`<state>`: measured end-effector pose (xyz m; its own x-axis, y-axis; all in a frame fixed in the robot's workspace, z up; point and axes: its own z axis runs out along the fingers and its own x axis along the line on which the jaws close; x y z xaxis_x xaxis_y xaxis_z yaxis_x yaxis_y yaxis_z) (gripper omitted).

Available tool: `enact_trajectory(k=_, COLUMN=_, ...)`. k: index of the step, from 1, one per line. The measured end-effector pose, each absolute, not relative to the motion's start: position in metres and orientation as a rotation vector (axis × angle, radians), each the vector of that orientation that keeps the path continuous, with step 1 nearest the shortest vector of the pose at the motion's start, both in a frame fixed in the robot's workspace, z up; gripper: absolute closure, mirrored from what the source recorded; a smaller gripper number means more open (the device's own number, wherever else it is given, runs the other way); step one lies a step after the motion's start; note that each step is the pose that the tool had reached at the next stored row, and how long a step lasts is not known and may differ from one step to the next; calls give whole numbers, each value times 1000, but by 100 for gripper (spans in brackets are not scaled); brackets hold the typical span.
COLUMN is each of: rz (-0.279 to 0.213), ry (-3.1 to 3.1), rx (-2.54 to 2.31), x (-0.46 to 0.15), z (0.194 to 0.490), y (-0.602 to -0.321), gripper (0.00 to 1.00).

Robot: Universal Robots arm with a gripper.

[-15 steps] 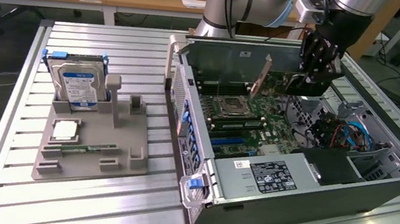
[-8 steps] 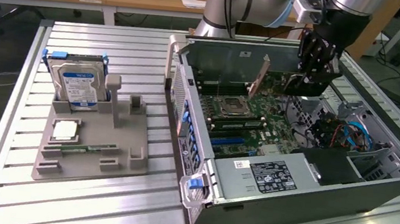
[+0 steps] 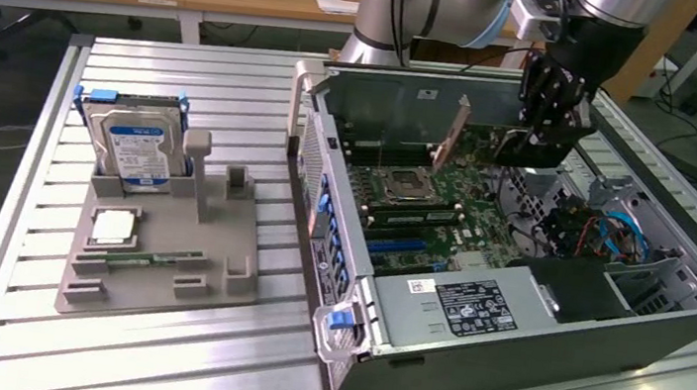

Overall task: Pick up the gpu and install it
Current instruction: 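Insert the gpu into the slot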

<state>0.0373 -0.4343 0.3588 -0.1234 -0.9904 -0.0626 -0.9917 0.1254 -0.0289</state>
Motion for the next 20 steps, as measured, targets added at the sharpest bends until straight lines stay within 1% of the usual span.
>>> enact_trajectory(k=20, rz=30, ry=2305, rx=-2035, x=31, z=359, y=-434, gripper=73)
